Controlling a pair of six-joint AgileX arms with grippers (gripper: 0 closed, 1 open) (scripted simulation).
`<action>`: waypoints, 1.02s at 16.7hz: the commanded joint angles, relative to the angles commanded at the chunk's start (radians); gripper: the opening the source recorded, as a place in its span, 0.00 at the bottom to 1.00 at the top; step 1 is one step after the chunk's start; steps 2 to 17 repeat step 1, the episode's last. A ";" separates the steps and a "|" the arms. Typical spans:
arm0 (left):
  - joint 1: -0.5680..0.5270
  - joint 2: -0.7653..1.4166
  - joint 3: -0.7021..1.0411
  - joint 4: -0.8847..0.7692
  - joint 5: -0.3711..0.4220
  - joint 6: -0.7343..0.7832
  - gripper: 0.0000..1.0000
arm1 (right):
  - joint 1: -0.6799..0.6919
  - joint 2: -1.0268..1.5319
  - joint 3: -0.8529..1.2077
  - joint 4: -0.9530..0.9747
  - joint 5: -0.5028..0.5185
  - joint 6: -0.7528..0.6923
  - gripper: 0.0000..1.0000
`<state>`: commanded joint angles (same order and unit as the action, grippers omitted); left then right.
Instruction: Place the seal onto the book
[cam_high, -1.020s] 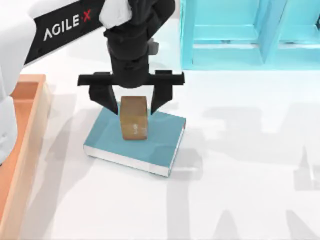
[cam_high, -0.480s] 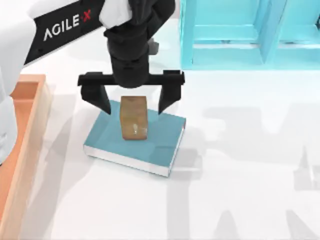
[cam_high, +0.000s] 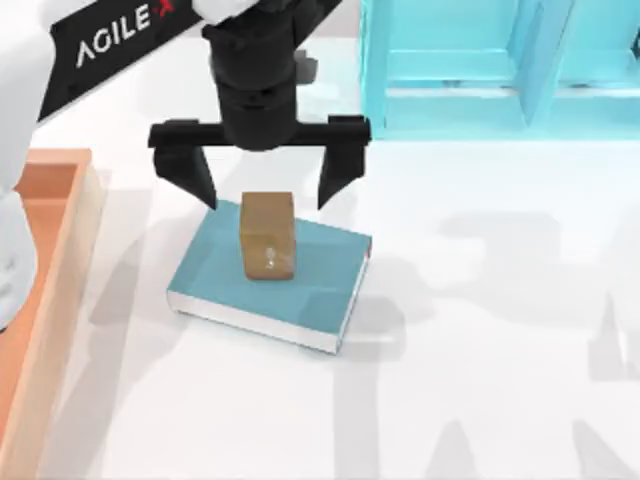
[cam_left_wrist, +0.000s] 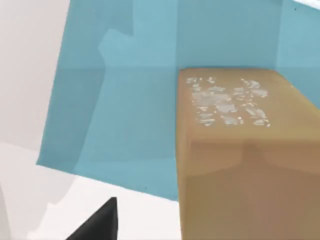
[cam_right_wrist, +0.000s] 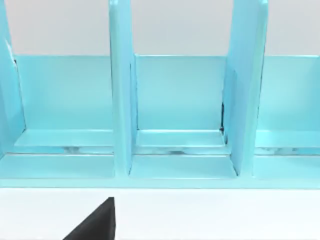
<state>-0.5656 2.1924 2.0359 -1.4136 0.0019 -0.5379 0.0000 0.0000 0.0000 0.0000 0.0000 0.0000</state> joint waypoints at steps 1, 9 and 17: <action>0.000 -0.001 0.003 -0.003 0.000 0.000 1.00 | 0.000 0.000 0.000 0.000 0.000 0.000 1.00; 0.000 -0.001 0.003 -0.003 0.000 0.000 1.00 | 0.000 0.000 0.000 0.000 0.000 0.000 1.00; 0.000 -0.001 0.003 -0.003 0.000 0.000 1.00 | 0.000 0.000 0.000 0.000 0.000 0.000 1.00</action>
